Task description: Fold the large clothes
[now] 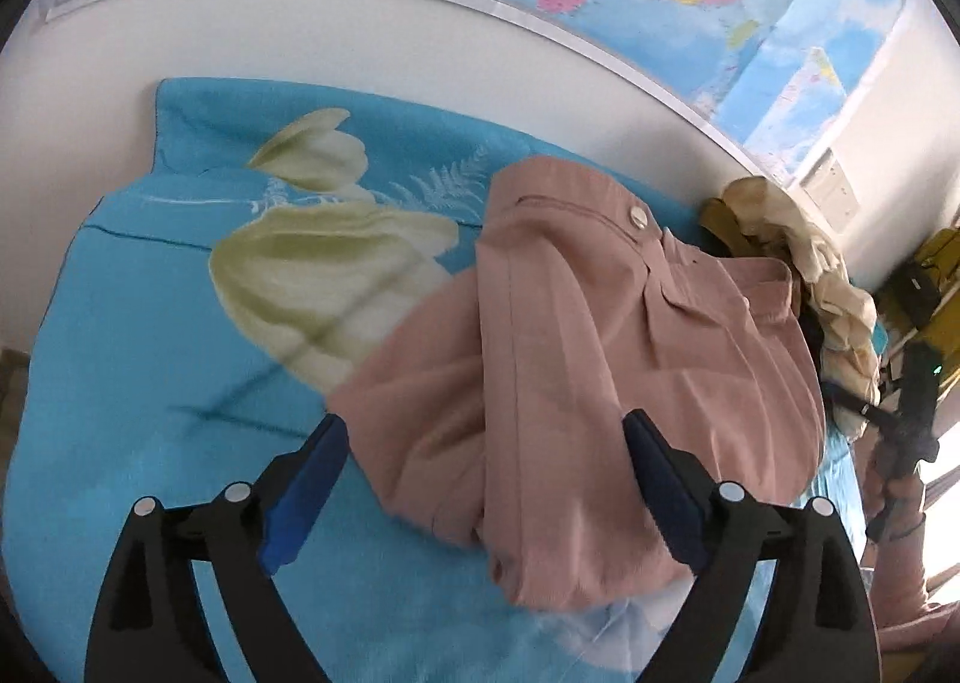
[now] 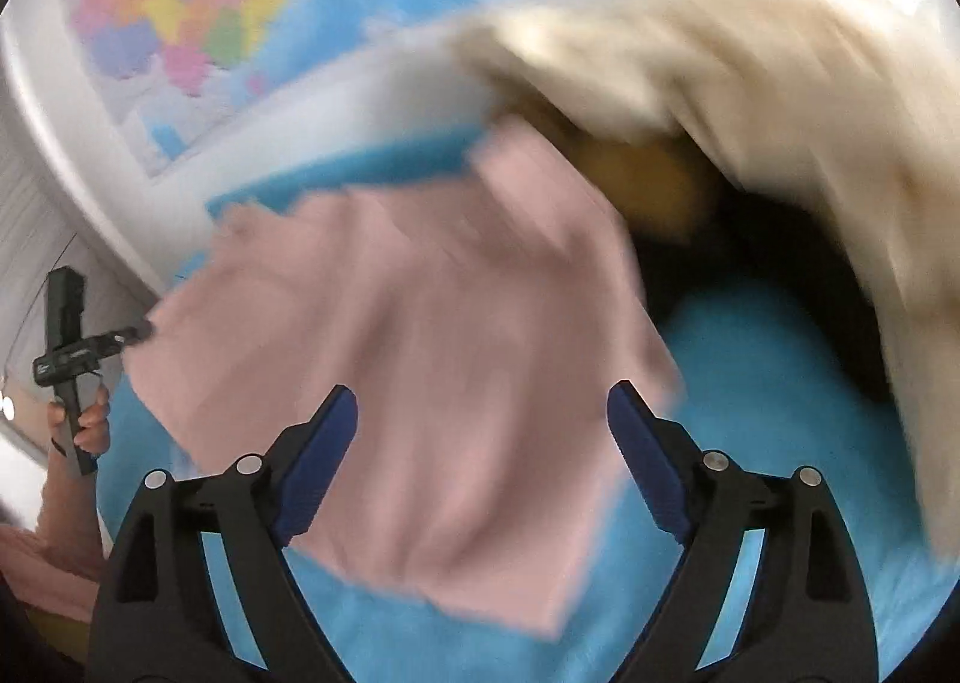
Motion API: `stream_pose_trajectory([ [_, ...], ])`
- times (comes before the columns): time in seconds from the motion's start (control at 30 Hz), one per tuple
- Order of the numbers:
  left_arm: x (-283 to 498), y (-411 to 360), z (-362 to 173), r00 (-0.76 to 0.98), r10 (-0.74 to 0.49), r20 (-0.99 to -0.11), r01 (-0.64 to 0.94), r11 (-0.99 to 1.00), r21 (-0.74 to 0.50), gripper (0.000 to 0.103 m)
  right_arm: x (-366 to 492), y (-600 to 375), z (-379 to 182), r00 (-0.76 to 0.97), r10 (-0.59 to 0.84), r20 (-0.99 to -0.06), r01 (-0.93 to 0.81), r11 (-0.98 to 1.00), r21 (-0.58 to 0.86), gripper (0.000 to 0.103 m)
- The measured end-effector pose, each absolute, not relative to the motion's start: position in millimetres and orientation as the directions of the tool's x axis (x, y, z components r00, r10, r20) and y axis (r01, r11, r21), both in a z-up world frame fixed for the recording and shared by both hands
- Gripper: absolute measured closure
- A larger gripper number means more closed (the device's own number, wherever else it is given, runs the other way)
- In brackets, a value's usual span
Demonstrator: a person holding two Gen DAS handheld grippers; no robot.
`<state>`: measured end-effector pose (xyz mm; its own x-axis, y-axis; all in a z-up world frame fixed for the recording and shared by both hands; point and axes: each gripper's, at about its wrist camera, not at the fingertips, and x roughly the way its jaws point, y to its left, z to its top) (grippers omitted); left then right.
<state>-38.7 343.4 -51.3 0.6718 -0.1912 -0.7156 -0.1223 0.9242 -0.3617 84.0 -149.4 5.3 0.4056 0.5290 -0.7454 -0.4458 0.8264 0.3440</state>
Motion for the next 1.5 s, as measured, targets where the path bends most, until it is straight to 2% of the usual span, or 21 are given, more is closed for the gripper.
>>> stream_pose_trajectory([
  [0.07, -45, 337, -55, 0.675, -0.237, -0.699, -0.08, 0.918, -0.389, 0.006, 74, -169, -17, 0.36, 0.566, -0.741, -0.387, 0.814, 0.434, 0.018],
  [0.17, -43, 321, -63, 0.66, -0.259, -0.705, -0.027, 0.93, -0.367, 0.006, 62, -173, -33, 0.326, 0.612, -0.721, -0.379, 0.783, 0.493, 0.021],
  [0.27, -39, 302, -71, 0.645, -0.238, -0.726, 0.007, 0.952, -0.305, 0.007, 61, -158, -40, 0.328, 0.621, -0.712, -0.416, 0.772, 0.481, 0.038],
  [0.3, -39, 299, -74, 0.641, -0.233, -0.731, 0.009, 0.955, -0.296, 0.009, 63, -150, -39, 0.33, 0.618, -0.713, -0.429, 0.771, 0.47, 0.054],
  [0.33, -37, 295, -77, 0.639, -0.216, -0.738, 0.0, 0.96, -0.281, 0.019, 66, -144, -38, 0.323, 0.626, -0.71, -0.431, 0.765, 0.478, 0.066],
  [0.37, -36, 293, -80, 0.635, -0.211, -0.743, -0.012, 0.959, -0.283, 0.039, 70, -145, -38, 0.313, 0.638, -0.704, -0.416, 0.758, 0.502, 0.088],
  [0.47, -40, 296, -75, 0.637, -0.262, -0.725, -0.024, 0.933, -0.359, 0.078, 71, -143, -35, 0.29, 0.686, -0.668, -0.405, 0.72, 0.563, 0.095],
  [0.57, -53, 302, -59, 0.629, -0.334, -0.702, -0.025, 0.894, -0.447, 0.085, 58, -161, -14, 0.276, 0.754, -0.596, -0.402, 0.654, 0.641, 0.097],
  [0.73, -91, 289, -30, 0.623, -0.36, -0.695, 0.055, 0.906, -0.421, 0.083, 10, -180, 32, 0.268, 0.782, -0.563, -0.49, 0.614, 0.619, 0.097],
  [0.8, -100, 283, -36, 0.596, -0.341, -0.727, 0.077, 0.926, -0.371, 0.073, 2, -186, 27, 0.276, 0.728, -0.627, -0.472, 0.671, 0.572, 0.087],
  [0.87, -100, 280, -53, 0.552, -0.228, -0.802, 0.017, 0.965, -0.263, 0.051, 6, -193, 10, 0.27, 0.647, -0.713, -0.409, 0.747, 0.524, 0.072],
  [0.9, -99, 282, -56, 0.547, -0.214, -0.81, -0.001, 0.967, -0.256, 0.049, 8, -198, 2, 0.298, 0.56, -0.773, -0.363, 0.815, 0.451, 0.06],
  [0.93, -101, 286, -54, 0.564, -0.224, -0.795, -0.008, 0.961, -0.276, 0.049, 10, -204, 0, 0.332, 0.492, -0.805, -0.326, 0.861, 0.391, 0.056],
  [1.0, -107, 294, -37, 0.636, -0.2, -0.745, -0.017, 0.962, -0.273, 0.046, 10, -212, 13, 0.389, 0.495, -0.777, -0.313, 0.864, 0.394, 0.045],
  [1.03, -109, 292, -27, 0.666, -0.184, -0.723, -0.007, 0.967, -0.253, 0.035, 8, -211, 23, 0.423, 0.497, -0.758, -0.336, 0.862, 0.379, 0.042],
  [1.1, -110, 281, -5, 0.721, -0.155, -0.675, 0.034, 0.981, -0.189, 0.026, 6, -195, 41, 0.466, 0.498, -0.731, -0.411, 0.854, 0.32, 0.036],
  [1.2, -87, 254, 3, 0.709, -0.133, -0.692, 0.083, 0.991, -0.105, 0.022, 16, -151, 47, 0.429, 0.548, -0.718, -0.527, 0.798, 0.294, 0.037],
  [1.33, -37, 229, -25, 0.612, -0.082, -0.787, 0.091, 0.995, -0.032, 0.022, 46, -86, 17, 0.34, 0.509, -0.791, -0.599, 0.765, 0.235, 0.038],
  [1.43, -8, 221, -51, 0.533, -0.006, -0.846, 0.071, 0.997, 0.037, 0.036, 64, -60, -7, 0.298, 0.467, -0.833, -0.613, 0.762, 0.208, 0.051],
  [1.47, -2, 219, -57, 0.524, 0.01, -0.852, 0.074, 0.996, 0.057, 0.042, 69, -57, -13, 0.289, 0.467, -0.835, -0.606, 0.765, 0.218, 0.058],
  [1.5, 1, 221, -60, 0.525, 0.021, -0.851, 0.079, 0.994, 0.073, 0.046, 76, -53, -14, 0.285, 0.473, -0.834, -0.605, 0.764, 0.226, 0.073],
])
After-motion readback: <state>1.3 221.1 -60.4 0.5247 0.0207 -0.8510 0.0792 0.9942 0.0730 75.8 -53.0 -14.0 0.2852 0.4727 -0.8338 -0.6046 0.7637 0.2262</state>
